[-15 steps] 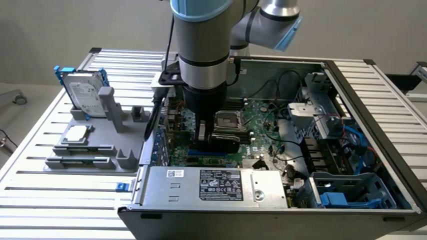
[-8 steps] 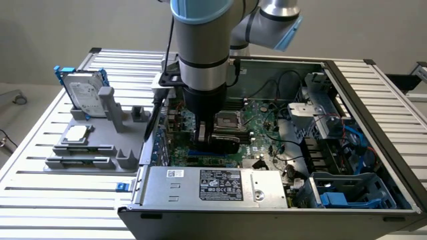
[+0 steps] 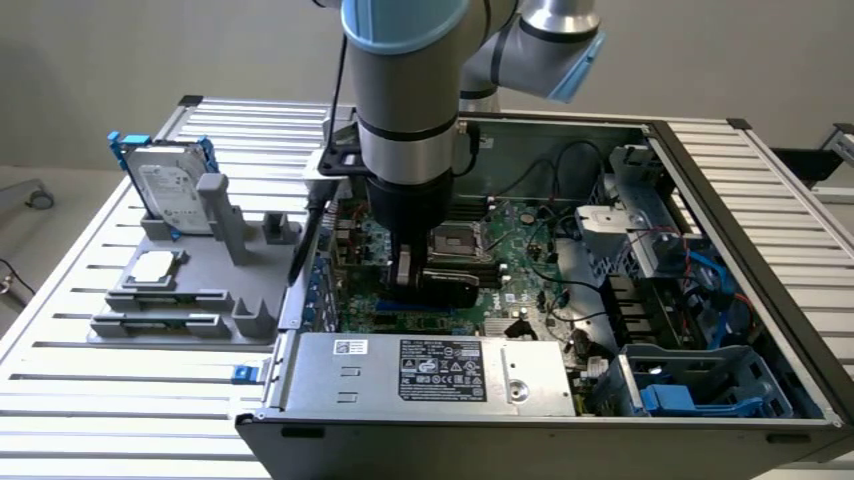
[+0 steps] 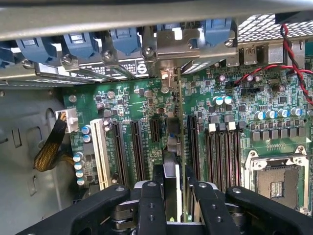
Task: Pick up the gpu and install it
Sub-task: 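Insert the gpu into the slot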
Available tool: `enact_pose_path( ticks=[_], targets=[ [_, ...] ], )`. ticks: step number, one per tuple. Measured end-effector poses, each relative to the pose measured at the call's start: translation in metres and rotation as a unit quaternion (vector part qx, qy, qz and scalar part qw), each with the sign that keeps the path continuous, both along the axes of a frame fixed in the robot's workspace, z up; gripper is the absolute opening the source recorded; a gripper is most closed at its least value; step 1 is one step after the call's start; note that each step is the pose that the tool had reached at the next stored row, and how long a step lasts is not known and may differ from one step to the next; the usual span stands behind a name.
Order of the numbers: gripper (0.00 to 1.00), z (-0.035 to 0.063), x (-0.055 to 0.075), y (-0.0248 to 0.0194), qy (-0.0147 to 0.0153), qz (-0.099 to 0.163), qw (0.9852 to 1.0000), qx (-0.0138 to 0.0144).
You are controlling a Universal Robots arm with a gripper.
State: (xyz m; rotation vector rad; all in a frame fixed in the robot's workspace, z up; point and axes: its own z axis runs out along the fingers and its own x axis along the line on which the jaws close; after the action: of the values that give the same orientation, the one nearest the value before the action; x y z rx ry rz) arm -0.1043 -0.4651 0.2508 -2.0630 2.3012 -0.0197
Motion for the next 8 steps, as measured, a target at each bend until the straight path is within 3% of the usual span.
enact_pose_path(
  ticks=[8],
  targets=[
    [0.28, -0.0023, -0.0001, 0.0, 0.0, 0.0, 1.0, 0.003]
  ],
)
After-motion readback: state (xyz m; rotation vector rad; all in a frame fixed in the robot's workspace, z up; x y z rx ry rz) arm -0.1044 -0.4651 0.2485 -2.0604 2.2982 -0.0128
